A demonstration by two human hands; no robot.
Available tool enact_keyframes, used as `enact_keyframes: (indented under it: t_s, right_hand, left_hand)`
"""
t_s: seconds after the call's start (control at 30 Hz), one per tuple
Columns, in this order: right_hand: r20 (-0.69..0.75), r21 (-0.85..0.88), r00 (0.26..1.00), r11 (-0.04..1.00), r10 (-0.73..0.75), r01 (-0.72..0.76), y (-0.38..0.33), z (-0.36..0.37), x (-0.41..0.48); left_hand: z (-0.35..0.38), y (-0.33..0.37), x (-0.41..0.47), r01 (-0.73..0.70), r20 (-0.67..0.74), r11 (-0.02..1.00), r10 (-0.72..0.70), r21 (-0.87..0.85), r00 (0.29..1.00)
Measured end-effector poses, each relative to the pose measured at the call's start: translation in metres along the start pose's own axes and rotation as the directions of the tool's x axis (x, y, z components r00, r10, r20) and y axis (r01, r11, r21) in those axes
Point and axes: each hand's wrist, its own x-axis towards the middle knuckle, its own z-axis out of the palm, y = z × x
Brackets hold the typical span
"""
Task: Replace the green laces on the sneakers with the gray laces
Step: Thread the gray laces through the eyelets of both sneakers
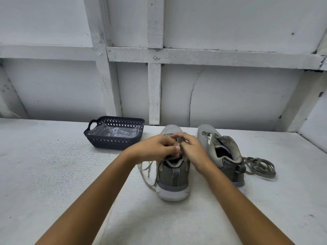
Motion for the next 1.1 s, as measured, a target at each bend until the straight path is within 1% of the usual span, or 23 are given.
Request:
enact_keyframes:
  t_s: [0.07, 0.1, 0.2, 0.3, 0.4, 0.5, 0.6, 0.7, 0.77, 0.83, 0.87, 0.97, 1.03, 1.1]
  right_hand:
    - [0.130, -0.155, 0.991, 0.986, -0.036, 0.056, -0.009, -0.013, -0.002]
    - [0.173, -0.201, 0.984, 0.977, -0.038, 0.073, -0.012, -0.019, -0.002]
    - [0.216, -0.300, 0.975, 0.946, -0.056, 0.121, -0.018, -0.031, 0.002]
    - [0.227, -0.363, 0.969, 0.915, -0.099, 0.179, -0.021, -0.038, 0.004]
    - [0.254, -0.368, 0.959, 0.904, -0.127, 0.218, -0.022, -0.046, 0.001]
    - [0.281, -0.366, 0.951, 0.901, -0.131, 0.232, -0.023, -0.047, -0.002]
    - [0.304, -0.389, 0.940, 0.881, -0.154, 0.270, -0.026, -0.046, -0.005]
    - [0.366, -0.474, 0.917, 0.817, -0.158, 0.329, -0.033, -0.041, -0.008]
    - [0.387, -0.527, 0.909, 0.772, -0.154, 0.355, -0.040, -0.036, -0.008]
    - [0.383, -0.550, 0.910, 0.751, -0.160, 0.364, -0.050, -0.029, -0.008]
    - [0.385, -0.537, 0.910, 0.764, -0.153, 0.356, -0.056, -0.026, -0.007]
    - [0.450, -0.448, 0.889, 0.842, -0.079, 0.301, -0.073, -0.013, -0.008]
    - [0.471, -0.474, 0.881, 0.827, -0.052, 0.303, -0.080, -0.002, -0.006]
    - [0.493, -0.480, 0.869, 0.815, -0.055, 0.324, -0.085, 0.010, -0.003]
  left_hand:
    - [-0.006, 0.000, -0.005, -0.006, 0.044, 0.999, 0.005, 0.034, 0.999]
    - [-0.009, 0.001, -0.007, -0.008, 0.082, 0.998, 0.004, 0.058, 0.997]
    - [-0.012, 0.007, -0.013, 0.009, 0.188, 0.990, -0.036, 0.143, 0.982]
    - [-0.013, 0.008, -0.015, 0.059, 0.170, 0.985, -0.087, 0.164, 0.981]
    - [-0.018, 0.006, -0.018, 0.065, 0.094, 0.980, -0.084, 0.189, 0.992]
    - [-0.031, 0.004, -0.022, 0.085, -0.083, 0.986, -0.073, 0.144, 0.994]
    - [-0.049, 0.005, -0.028, 0.077, -0.231, 0.997, -0.070, 0.021, 0.970]
    - [-0.067, 0.002, -0.033, 0.020, -0.348, 0.990, -0.068, -0.140, 0.935]
    - [-0.075, 0.003, -0.031, -0.048, -0.371, 0.930, -0.098, -0.365, 0.923]
    - [-0.080, 0.007, -0.028, -0.118, -0.353, 0.806, -0.118, -0.580, 0.928]
    - [-0.081, 0.010, -0.026, -0.143, -0.337, 0.742, -0.118, -0.655, 0.934]
    - [-0.082, 0.019, -0.023, -0.185, -0.277, 0.574, -0.076, -0.797, 0.958]
    - [-0.081, 0.026, -0.019, -0.197, -0.251, 0.511, -0.037, -0.837, 0.967]
    - [-0.080, 0.030, -0.013, -0.211, -0.252, 0.470, -0.025, -0.857, 0.967]
